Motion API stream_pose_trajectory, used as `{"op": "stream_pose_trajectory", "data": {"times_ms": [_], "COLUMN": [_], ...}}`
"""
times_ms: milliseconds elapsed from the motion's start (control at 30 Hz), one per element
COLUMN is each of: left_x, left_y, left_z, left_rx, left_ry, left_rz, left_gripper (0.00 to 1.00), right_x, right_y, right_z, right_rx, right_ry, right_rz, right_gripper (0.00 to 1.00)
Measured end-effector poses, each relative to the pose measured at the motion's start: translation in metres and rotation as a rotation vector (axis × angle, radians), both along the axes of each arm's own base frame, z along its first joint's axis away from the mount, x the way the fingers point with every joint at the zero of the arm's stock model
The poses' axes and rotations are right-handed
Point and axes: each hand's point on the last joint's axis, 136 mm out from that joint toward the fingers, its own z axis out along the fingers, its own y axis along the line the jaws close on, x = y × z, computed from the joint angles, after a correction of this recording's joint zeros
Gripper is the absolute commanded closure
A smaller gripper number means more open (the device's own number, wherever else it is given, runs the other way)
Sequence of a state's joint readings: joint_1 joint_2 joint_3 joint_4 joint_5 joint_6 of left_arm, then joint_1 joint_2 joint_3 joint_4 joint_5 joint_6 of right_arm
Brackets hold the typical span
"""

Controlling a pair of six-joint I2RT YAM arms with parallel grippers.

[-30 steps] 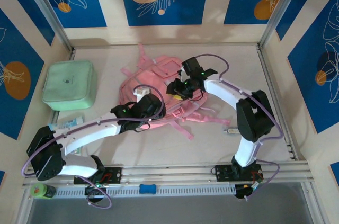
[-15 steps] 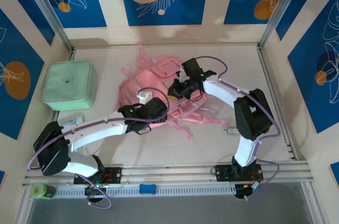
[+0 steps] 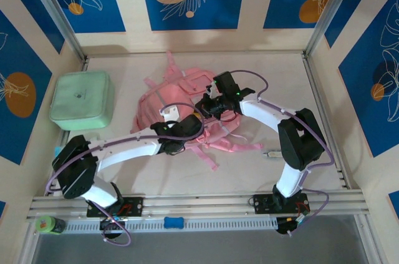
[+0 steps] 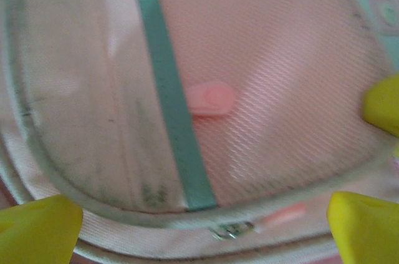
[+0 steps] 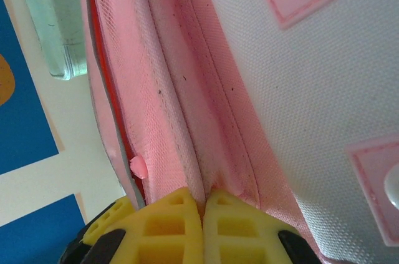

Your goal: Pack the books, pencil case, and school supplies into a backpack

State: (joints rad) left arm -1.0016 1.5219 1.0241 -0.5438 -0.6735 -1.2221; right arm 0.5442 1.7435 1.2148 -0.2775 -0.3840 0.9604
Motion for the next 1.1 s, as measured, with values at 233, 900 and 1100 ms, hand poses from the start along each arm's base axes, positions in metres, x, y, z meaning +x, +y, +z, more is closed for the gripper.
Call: {"op": "stream_pose_trajectory", "data": {"times_ms": [233,900,1100], "left_x": [-0.003,-0.002,0.002], "left_y": [0.013,-0.02,-0.018], "left_z": [-0.002,0.002,-0.007], "left_rx": [0.01,-0.063,-0.08], "left_ry": [0.001,0.041,0.054], "left_rz": [0.057,-0.089,-0.047], "left_gripper": [0.0,0.39,0.5], "right_x": [0.005,0.005,0.005], "right_y": [0.0,0.0,0.0], "right_z": [0.005,0.006,0.006], "right_rx": [0.032,0.033,0.033], "right_ry": [0.009,0.009,0.008], "right_rz": [-0.015,-0.015,-0.015], "right_gripper": [1.0,1.0,1.0]}}
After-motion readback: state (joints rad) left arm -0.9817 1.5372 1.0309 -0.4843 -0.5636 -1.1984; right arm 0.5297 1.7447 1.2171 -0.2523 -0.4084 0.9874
